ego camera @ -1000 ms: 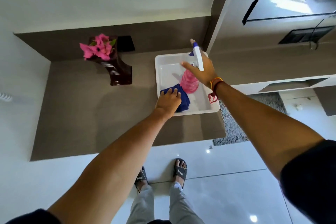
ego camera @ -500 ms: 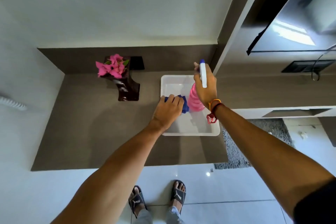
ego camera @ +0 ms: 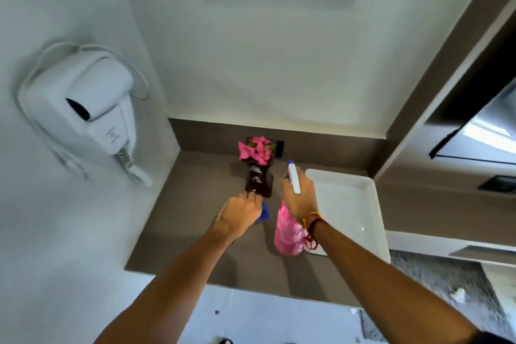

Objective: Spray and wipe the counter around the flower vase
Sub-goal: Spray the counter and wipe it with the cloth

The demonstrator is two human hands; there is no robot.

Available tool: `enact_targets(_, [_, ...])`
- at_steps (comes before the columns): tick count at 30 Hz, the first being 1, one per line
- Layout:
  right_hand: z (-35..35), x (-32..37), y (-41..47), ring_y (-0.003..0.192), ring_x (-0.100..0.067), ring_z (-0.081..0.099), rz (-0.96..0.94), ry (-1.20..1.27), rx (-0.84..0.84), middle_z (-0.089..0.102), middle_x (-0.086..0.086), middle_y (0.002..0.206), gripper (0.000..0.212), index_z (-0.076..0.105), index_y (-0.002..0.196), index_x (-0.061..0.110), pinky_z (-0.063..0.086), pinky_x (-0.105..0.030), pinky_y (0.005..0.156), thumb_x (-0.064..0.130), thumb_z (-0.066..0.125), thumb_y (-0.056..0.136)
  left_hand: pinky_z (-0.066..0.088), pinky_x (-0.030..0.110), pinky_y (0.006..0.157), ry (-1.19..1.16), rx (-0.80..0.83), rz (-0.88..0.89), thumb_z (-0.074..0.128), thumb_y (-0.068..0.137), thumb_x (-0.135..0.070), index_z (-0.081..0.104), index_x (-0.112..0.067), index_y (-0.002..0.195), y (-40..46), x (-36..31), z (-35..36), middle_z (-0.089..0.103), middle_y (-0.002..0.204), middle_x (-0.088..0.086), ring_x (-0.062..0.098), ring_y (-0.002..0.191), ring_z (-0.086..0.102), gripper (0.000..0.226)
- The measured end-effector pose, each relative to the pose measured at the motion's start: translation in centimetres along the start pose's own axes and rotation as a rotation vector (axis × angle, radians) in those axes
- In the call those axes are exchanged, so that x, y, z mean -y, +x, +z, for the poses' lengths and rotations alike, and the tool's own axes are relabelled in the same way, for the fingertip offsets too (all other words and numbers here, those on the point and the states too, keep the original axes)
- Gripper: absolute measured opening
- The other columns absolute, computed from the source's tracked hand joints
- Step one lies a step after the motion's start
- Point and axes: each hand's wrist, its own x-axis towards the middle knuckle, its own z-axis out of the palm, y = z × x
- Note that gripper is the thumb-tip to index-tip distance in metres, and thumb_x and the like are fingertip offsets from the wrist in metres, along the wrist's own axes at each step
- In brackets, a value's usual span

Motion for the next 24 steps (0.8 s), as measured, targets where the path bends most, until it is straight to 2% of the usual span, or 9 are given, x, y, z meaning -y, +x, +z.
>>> enact_targets(2, [2.5,0.0,-1.3,0.068,-0.035,0.06,0.042,-0.041,0.059,0.065,-0.017,0.077,0.009,0.059,0.087,0.005,0.054,-0.051,0.064,0.011,0.052,0.09,0.052,0.028,0.042,0.045,-0.029,-0.003,0.086,0.056,-0.008,0.071,-0.009,0.08,-1.3,1.4,1.1,0.069,0.068,0.006,0.022,0.062,0.068,0.028])
enact_targets(4, [5.0,0.0,-2.3,0.066,-0.033,0.059,0.082,-0.135,0.096,0.067,-0.018,0.078,0.013,0.059,0.083,0.005,0.051,-0.045,0.06,0.015,0.053,0.09,0.056,0.032,0.048,0.048,-0.008,-0.029,0.083,0.062,-0.007,0.071,-0.009,0.086,-2.5,3.0,2.2,0.071,0.073,0.008,0.024,0.067,0.069,0.027])
enact_targets(7, [7.4,-0.3,-3.3,0.065,-0.033,0.058,0.16,-0.225,0.124,0.064,-0.015,0.074,0.014,0.054,0.074,0.011,0.048,-0.038,0.059,0.015,0.055,0.087,0.062,0.044,0.07,0.045,-0.008,-0.044,0.082,0.067,-0.007,0.07,-0.009,0.094,-3.4,4.4,3.3,0.074,0.08,0.011,0.027,0.073,0.072,0.029])
enact_targets(10, [9.1,-0.6,-4.0,0.069,-0.035,0.061,0.234,-0.263,0.143,0.063,-0.014,0.077,0.012,0.059,0.077,0.008,0.048,-0.037,0.061,0.016,0.055,0.086,0.052,0.057,0.096,0.064,0.007,-0.012,0.077,0.077,-0.008,0.064,-0.005,0.11,-3.7,5.4,4.7,0.073,0.1,0.02,0.034,0.098,0.07,0.036])
enact_targets(13, [9.7,-0.8,-4.1,0.07,-0.034,0.063,0.27,-0.285,0.13,0.066,-0.014,0.079,0.015,0.056,0.073,0.009,0.051,-0.038,0.061,0.018,0.057,0.085,0.038,0.059,0.109,0.081,-0.001,0.027,0.069,0.085,-0.006,0.053,0.002,0.124,-3.6,5.7,5.6,0.064,0.122,0.029,0.042,0.123,0.056,0.043])
enact_targets(15, [9.9,-0.8,-4.0,0.064,-0.03,0.061,0.273,-0.298,0.112,0.058,-0.004,0.064,0.023,0.047,0.06,0.017,0.056,-0.04,0.059,0.017,0.057,0.081,0.036,0.058,0.112,0.08,0.0,0.047,0.07,0.085,-0.006,0.05,0.004,0.127,-3.5,5.8,5.6,0.061,0.126,0.03,0.043,0.127,0.052,0.048])
enact_targets(17, [9.7,-0.6,-4.0,0.062,-0.031,0.061,0.278,-0.298,0.096,0.05,0.0,0.058,0.026,0.044,0.059,0.02,0.055,-0.04,0.058,0.014,0.056,0.08,0.037,0.056,0.112,0.065,0.003,0.063,0.073,0.082,-0.006,0.049,0.005,0.128,-3.4,5.7,5.2,0.06,0.128,0.031,0.043,0.127,0.052,0.053])
enact_targets(20, [8.8,-0.7,-3.6,0.064,-0.029,0.066,0.236,-0.276,0.09,0.057,-0.003,0.063,0.011,0.057,0.074,0.012,0.061,-0.042,0.062,0.012,0.057,0.086,0.039,0.054,0.112,0.045,0.01,0.074,0.074,0.082,-0.006,0.048,0.005,0.13,-3.0,5.3,4.4,0.058,0.129,0.031,0.042,0.127,0.053,0.056])
enact_targets(24, [4.9,-0.2,-2.0,0.067,-0.031,0.069,0.11,-0.188,-0.066,0.068,-0.013,0.076,0.013,0.065,0.091,0.002,0.062,-0.042,0.06,0.012,0.057,0.091,0.044,0.054,0.108,0.027,-0.002,0.09,0.072,0.083,-0.004,0.053,0.006,0.124,-1.6,3.9,3.3,0.064,0.12,0.03,0.042,0.116,0.061,0.047])
